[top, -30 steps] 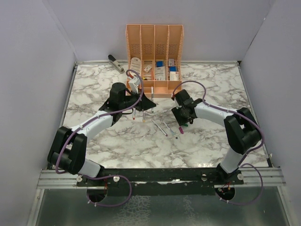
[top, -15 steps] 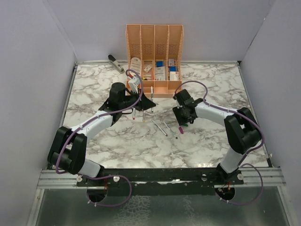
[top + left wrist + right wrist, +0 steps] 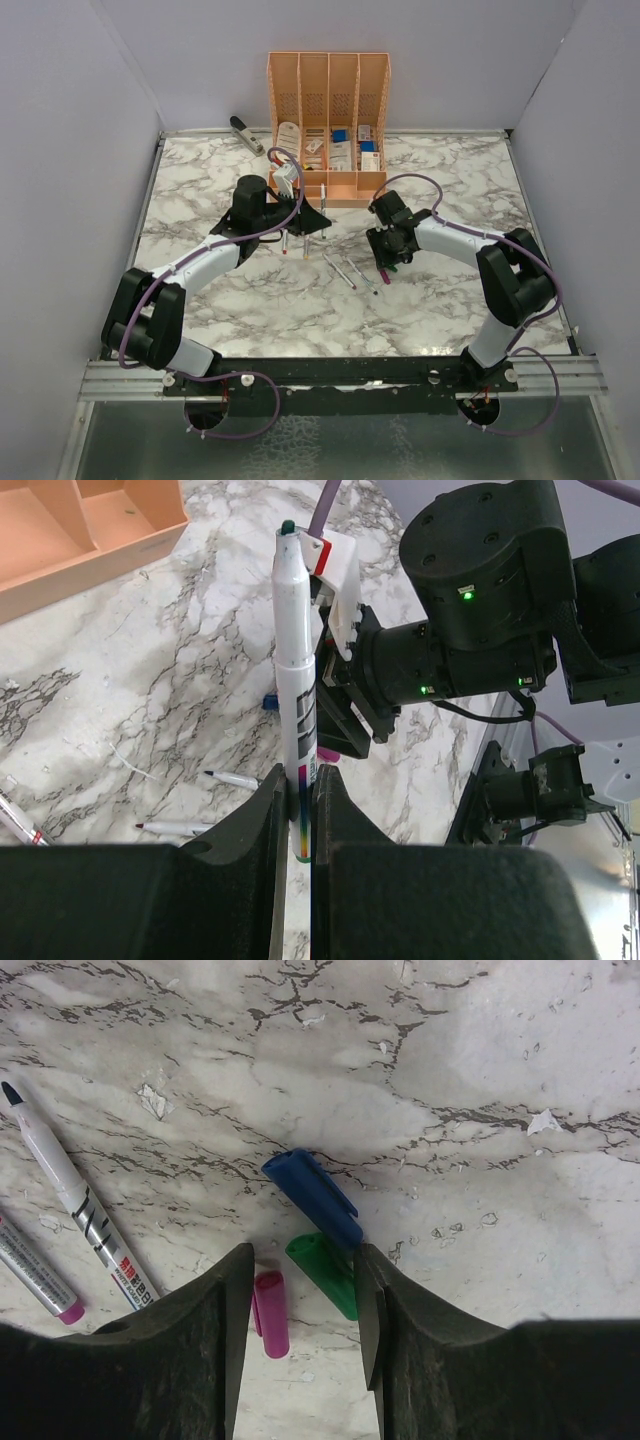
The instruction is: Insert the pens into the pen caps
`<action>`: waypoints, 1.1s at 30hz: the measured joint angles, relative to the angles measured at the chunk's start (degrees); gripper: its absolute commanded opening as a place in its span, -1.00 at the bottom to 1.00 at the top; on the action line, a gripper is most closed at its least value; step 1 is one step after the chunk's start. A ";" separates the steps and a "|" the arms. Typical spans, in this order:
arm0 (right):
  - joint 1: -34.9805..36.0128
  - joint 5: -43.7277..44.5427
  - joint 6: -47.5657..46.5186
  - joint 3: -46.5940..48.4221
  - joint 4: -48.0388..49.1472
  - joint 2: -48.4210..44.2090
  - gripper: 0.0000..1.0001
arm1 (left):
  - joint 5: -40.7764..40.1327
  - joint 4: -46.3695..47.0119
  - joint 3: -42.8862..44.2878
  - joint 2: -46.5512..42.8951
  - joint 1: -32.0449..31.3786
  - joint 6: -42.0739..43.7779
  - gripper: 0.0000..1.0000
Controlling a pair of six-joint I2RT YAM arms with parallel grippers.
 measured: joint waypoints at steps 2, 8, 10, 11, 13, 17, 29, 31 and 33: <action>0.00 0.04 0.70 0.00 -0.22 0.00 -0.14 | 0.07 0.00 0.00 0.22 0.00 -0.02 -1.00; 0.00 0.79 2.99 -0.33 -0.96 -0.22 -0.33 | 0.46 0.00 0.00 0.87 0.04 -0.02 -1.00; 0.00 0.85 3.67 -0.81 -1.01 -0.57 -0.39 | 0.76 0.00 0.00 1.03 0.04 -0.02 -1.00; 0.00 0.90 4.09 -1.07 -1.01 -0.76 -0.42 | 0.85 0.00 0.00 1.16 0.04 -0.04 -1.00; 0.00 1.03 4.72 -1.27 -1.05 -0.90 -0.50 | 1.07 -0.02 0.04 1.53 0.04 -0.04 -1.00; 0.00 1.07 5.95 -1.33 -1.31 -0.94 -0.59 | 1.38 -0.04 0.20 2.21 0.04 -0.04 -1.00; 0.00 1.31 7.96 -1.22 -1.60 -0.72 -0.98 | 2.08 0.15 1.01 2.60 0.04 -0.24 -1.00; 0.02 1.33 8.04 -1.22 -1.66 -0.87 -0.98 | 2.12 0.13 1.01 2.60 0.04 -0.22 -1.00; 0.13 1.44 8.09 -1.20 -1.81 -1.11 -0.98 | 2.12 0.15 1.01 2.60 0.04 -0.22 -1.00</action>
